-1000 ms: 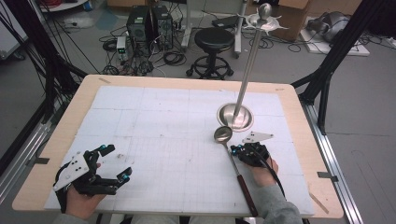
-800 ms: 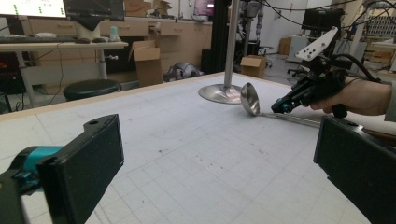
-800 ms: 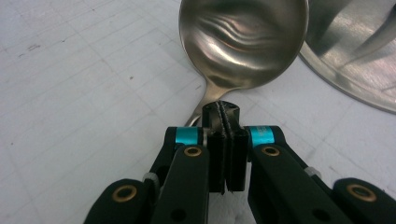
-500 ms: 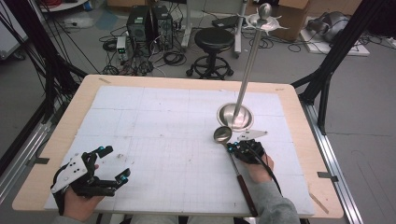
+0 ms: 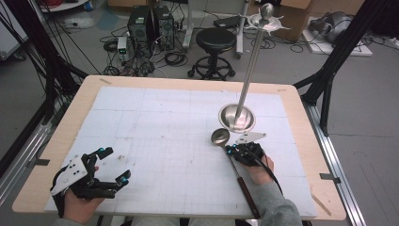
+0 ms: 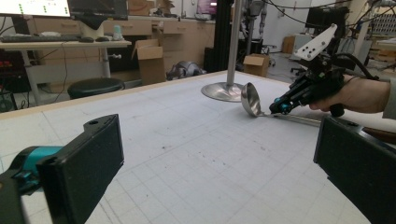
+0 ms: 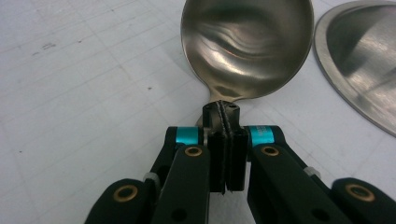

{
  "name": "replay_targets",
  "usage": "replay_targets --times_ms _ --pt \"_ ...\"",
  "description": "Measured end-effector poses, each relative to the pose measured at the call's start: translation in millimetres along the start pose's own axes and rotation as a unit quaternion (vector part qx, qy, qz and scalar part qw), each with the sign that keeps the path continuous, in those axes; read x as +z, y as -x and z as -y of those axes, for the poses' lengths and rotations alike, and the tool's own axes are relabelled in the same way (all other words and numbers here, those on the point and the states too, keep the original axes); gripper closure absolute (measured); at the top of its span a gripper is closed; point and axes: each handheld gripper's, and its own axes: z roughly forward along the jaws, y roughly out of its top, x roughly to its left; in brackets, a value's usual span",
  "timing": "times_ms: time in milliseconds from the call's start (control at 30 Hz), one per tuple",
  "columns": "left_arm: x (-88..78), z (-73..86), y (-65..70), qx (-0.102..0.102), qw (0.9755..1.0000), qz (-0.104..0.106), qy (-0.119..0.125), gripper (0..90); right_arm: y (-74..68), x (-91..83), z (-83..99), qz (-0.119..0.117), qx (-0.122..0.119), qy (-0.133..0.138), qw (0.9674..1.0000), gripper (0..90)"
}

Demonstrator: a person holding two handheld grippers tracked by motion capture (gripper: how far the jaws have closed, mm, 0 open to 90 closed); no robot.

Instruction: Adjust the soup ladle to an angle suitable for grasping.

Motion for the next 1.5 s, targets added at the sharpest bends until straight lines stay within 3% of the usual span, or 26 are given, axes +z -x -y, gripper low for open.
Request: replay_targets --times_ms 333,800,1233,1500 --pt "-0.1 0.2 -0.2 0.000 1.0000 0.000 0.000 1.9 -10.2 5.4 -5.4 -0.039 -0.026 0.001 0.9989 89.8" --pt "-0.4 0.3 -0.2 -0.002 1.0000 -0.002 0.000 1.9 -22.2 11.0 -11.7 -0.073 -0.053 -0.001 0.9959 89.9" --pt "-0.6 0.4 -0.7 -0.004 1.0000 -0.001 0.000 1.9 -31.2 14.7 -16.5 -0.099 -0.074 -0.006 0.9923 89.8" --pt "-0.7 0.5 -0.7 -0.005 1.0000 -0.002 -0.001 1.9 -34.4 15.8 -18.4 -0.103 -0.080 -0.007 0.9915 89.8"
